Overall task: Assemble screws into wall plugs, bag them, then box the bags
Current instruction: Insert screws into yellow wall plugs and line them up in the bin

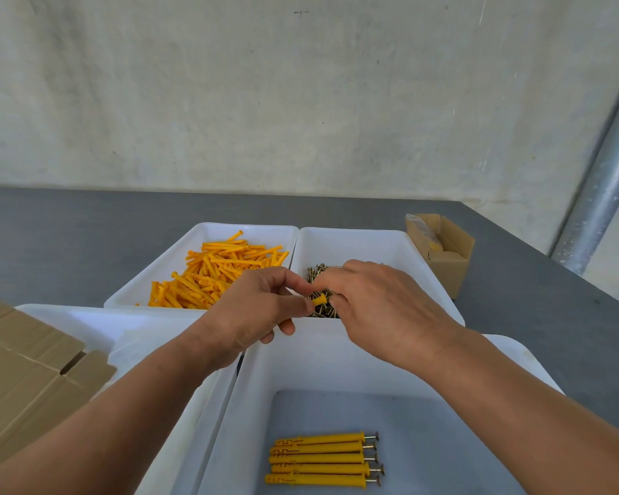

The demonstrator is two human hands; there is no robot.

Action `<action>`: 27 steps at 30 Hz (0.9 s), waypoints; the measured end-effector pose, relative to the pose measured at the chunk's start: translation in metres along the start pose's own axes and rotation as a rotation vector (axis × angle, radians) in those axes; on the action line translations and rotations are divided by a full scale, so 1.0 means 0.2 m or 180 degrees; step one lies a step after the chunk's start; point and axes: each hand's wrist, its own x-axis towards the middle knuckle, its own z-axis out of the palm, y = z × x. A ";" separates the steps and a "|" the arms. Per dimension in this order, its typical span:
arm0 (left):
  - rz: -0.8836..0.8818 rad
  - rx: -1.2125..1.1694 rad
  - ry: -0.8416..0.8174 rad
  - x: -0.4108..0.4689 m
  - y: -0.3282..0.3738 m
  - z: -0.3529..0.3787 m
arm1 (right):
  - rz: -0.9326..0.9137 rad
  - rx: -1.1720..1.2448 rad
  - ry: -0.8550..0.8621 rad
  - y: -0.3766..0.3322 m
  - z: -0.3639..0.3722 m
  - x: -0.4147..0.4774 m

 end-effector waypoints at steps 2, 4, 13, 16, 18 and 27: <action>0.0019 0.0025 -0.0039 0.00 0.00 0.00 | -0.0076 0.0013 -0.0043 -0.01 0.01 0.00; 0.0031 0.0059 -0.0065 0.00 0.00 0.01 | -0.0119 0.0045 -0.0107 -0.01 0.01 0.00; 0.0177 0.0202 -0.0157 -0.03 0.01 0.02 | -0.0302 0.0155 -0.0363 -0.06 -0.02 -0.03; 0.0147 0.0113 -0.0255 -0.03 0.02 0.02 | -0.0332 0.0099 -0.0488 -0.06 -0.03 -0.03; 0.0105 -0.0122 -0.0215 -0.03 0.02 0.00 | -0.0265 0.0148 -0.0714 -0.06 -0.04 -0.03; 0.0482 0.1094 0.1392 0.07 -0.07 -0.09 | -0.0180 -0.0336 -0.2337 -0.06 0.05 -0.07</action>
